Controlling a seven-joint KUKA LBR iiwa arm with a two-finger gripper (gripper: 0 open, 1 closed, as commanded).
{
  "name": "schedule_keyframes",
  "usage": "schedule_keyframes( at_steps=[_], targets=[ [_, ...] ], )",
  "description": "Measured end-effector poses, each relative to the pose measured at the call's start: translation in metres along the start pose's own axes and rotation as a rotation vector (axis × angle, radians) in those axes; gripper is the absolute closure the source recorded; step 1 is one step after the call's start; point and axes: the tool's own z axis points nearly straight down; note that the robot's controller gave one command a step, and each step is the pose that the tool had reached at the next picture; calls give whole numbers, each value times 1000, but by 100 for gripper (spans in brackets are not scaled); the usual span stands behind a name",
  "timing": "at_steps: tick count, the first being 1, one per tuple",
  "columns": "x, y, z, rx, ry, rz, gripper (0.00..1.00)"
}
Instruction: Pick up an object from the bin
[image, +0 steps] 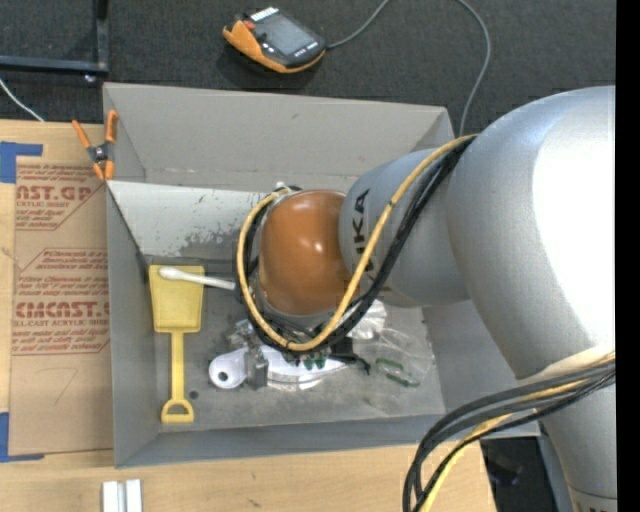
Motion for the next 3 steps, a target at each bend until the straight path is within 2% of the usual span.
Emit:
schedule_keyframes(
  at_steps=[1,2,3],
  targets=[
    [3,0,-19,0,10,0,100],
    [-1,0,-47,1,-2,0,100],
    [-1,0,-56,1,-4,0,100]
  ],
)
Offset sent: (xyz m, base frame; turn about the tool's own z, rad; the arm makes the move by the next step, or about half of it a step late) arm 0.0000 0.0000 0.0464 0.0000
